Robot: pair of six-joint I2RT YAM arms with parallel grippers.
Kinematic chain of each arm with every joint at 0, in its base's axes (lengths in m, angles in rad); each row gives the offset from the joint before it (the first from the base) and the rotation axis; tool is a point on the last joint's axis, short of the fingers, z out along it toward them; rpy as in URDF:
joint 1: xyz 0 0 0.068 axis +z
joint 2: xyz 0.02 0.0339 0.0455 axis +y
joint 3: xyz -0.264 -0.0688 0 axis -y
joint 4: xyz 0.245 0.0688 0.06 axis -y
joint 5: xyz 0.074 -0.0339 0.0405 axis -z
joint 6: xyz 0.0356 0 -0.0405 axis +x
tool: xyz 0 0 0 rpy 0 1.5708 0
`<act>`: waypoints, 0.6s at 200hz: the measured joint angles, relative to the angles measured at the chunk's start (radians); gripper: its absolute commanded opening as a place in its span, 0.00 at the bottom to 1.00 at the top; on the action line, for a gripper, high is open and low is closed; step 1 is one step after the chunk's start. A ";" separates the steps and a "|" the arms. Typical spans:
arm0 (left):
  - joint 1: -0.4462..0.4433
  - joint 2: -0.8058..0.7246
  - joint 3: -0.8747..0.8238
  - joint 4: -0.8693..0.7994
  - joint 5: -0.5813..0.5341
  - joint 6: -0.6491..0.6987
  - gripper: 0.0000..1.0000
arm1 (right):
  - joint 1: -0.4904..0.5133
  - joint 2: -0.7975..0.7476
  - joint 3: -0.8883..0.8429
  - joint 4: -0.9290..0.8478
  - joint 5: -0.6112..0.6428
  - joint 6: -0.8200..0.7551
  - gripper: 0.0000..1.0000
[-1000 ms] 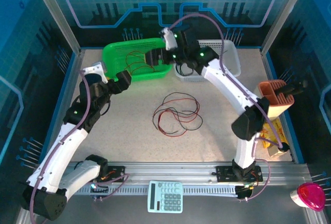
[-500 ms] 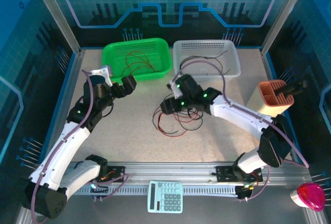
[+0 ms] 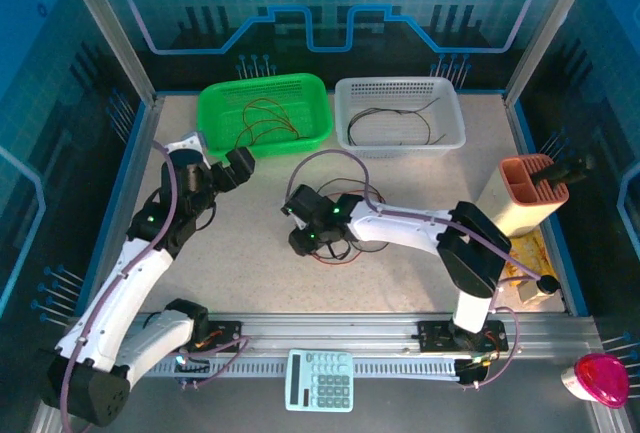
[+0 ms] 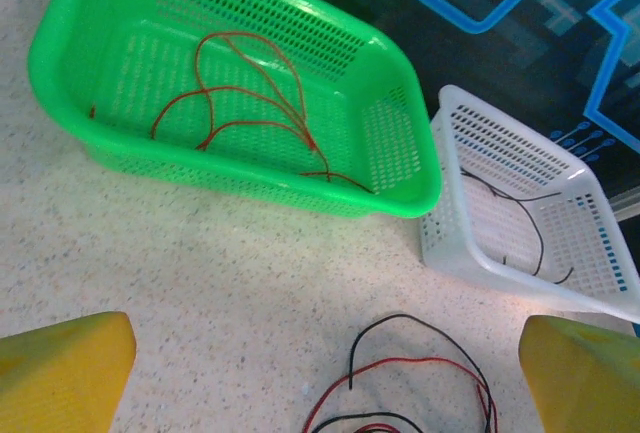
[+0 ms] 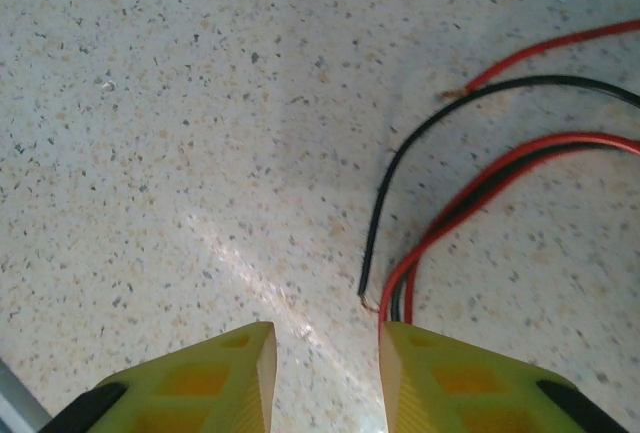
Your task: Untangle the cables
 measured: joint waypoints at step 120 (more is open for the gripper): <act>0.016 -0.008 0.006 -0.058 -0.023 -0.045 0.99 | 0.003 0.186 0.131 -0.046 0.043 -0.019 0.28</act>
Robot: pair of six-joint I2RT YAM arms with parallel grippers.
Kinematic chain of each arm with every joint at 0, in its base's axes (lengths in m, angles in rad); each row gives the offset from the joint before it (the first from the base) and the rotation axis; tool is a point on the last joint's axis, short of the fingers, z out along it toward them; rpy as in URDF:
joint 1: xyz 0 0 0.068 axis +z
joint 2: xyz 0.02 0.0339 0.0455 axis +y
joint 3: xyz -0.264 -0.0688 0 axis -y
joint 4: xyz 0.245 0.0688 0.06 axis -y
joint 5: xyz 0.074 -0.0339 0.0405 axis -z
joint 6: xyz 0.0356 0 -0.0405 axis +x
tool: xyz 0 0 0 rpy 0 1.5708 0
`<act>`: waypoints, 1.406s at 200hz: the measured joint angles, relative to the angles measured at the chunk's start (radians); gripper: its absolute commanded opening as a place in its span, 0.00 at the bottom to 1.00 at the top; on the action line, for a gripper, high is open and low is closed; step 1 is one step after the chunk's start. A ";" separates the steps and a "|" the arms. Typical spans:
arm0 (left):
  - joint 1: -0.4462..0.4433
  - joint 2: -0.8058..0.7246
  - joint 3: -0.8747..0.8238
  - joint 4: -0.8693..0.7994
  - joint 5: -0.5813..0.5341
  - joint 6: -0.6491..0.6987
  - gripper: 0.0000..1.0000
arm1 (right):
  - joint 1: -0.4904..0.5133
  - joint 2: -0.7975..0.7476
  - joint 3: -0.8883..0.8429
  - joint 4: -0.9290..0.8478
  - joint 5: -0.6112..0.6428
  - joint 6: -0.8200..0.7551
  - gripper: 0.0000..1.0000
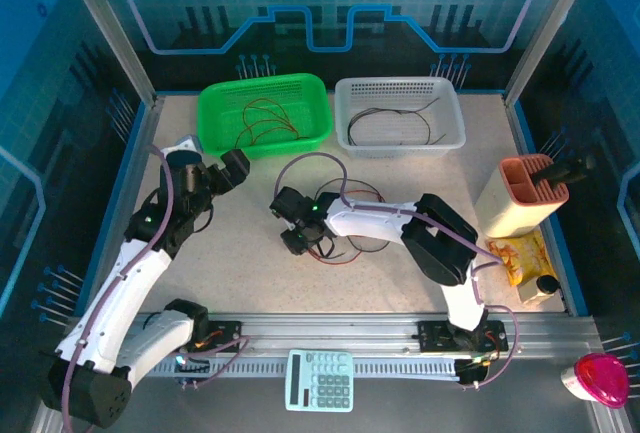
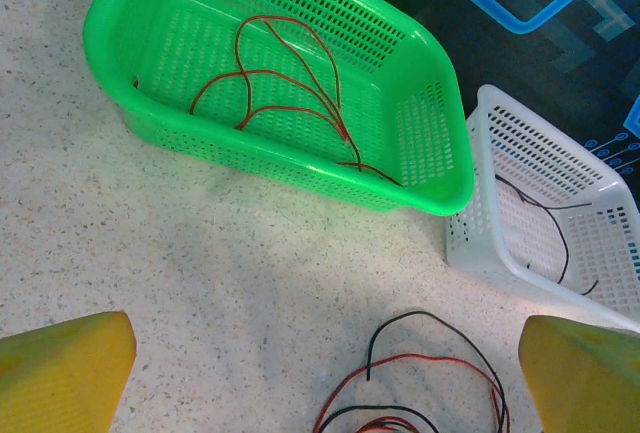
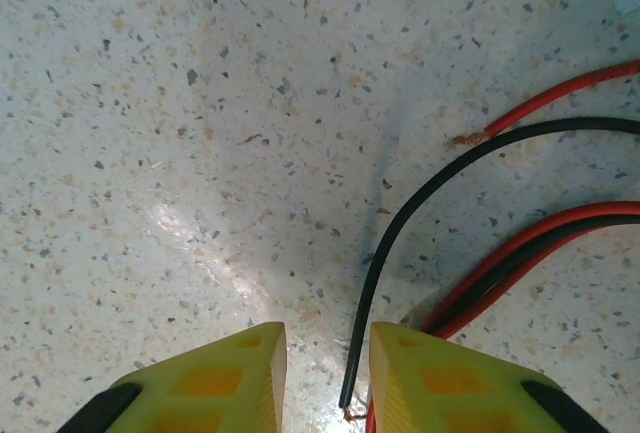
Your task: Untangle the cables
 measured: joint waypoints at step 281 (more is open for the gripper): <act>0.002 -0.010 -0.013 0.036 0.096 0.005 0.99 | -0.099 -0.260 0.008 -0.018 -0.132 -0.003 0.00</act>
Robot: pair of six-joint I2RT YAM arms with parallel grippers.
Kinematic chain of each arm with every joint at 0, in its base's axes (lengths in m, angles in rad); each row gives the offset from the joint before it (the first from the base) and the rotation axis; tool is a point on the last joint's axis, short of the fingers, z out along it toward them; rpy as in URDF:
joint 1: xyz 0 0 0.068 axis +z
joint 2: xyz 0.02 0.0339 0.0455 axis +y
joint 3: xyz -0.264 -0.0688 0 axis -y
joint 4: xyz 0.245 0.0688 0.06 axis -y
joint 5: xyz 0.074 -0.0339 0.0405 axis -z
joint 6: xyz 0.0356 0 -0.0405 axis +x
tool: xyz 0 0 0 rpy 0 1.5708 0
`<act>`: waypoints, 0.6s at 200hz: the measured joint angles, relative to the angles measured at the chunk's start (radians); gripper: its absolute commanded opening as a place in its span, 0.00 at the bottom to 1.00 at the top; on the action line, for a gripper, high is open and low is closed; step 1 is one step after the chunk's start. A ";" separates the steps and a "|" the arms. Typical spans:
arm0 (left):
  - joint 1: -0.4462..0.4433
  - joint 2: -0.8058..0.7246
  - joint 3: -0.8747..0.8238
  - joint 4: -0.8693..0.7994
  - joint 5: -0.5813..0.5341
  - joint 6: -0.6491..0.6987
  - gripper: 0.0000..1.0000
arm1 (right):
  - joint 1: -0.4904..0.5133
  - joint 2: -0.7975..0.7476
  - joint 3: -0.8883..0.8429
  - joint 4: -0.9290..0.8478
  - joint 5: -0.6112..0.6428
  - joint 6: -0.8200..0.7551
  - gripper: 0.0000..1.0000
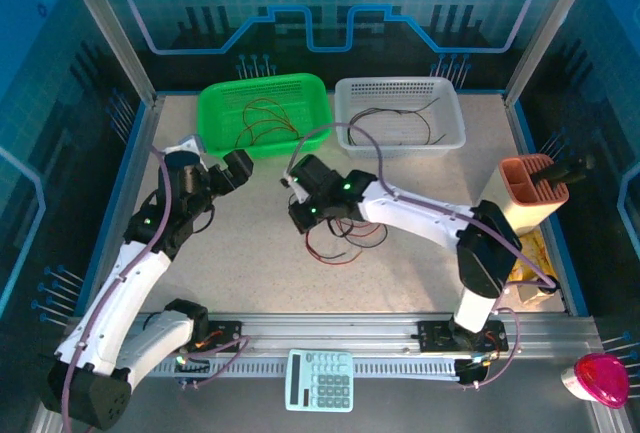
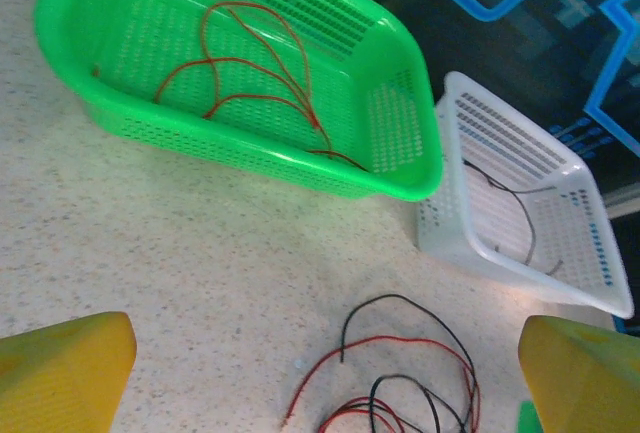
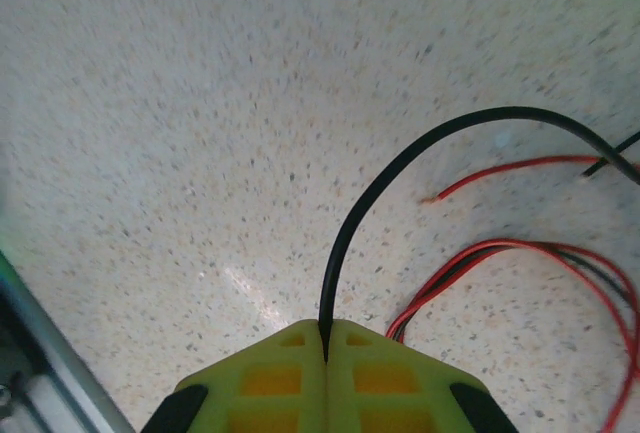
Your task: Untangle the cables
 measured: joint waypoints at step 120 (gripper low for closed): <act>-0.172 0.227 -0.040 0.267 0.352 0.065 0.96 | -0.276 -0.313 0.014 0.082 -0.320 0.095 0.00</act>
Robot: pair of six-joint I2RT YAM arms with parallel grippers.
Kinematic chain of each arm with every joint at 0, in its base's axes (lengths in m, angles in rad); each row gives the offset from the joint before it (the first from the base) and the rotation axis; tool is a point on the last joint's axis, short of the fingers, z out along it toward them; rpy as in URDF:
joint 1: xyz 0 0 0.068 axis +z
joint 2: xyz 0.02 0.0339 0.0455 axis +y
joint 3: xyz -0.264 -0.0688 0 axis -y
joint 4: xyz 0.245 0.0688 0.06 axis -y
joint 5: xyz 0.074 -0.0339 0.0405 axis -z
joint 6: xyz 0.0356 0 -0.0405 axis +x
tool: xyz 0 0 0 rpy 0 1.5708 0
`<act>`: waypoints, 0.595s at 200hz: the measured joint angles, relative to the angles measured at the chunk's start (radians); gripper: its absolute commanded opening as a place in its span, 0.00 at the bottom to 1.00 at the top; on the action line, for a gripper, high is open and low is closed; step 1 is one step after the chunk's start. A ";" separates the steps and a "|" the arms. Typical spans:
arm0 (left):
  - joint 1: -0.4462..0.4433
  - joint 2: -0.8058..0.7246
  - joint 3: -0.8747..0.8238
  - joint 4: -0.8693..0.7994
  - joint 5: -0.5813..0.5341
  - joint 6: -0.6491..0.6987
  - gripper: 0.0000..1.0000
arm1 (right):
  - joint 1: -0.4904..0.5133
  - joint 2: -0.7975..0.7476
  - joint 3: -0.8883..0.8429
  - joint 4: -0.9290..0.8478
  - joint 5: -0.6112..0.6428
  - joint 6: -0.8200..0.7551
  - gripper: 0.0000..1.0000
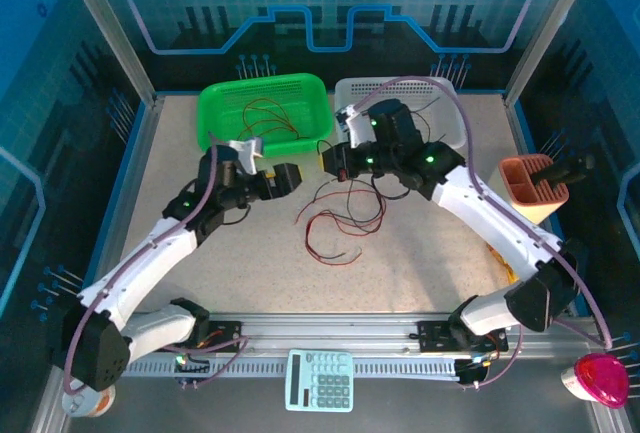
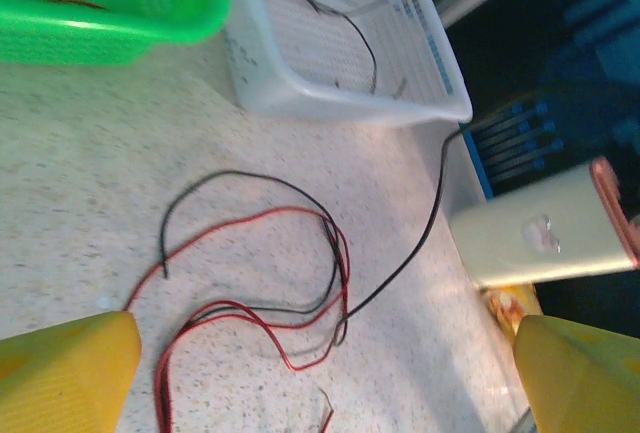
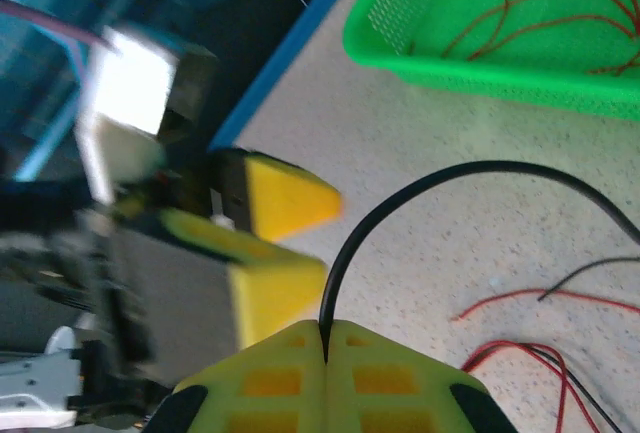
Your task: Untangle the cables
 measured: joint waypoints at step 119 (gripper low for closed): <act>-0.227 0.361 0.105 0.374 0.023 0.059 0.79 | -0.031 -0.113 0.028 0.091 -0.103 0.143 0.00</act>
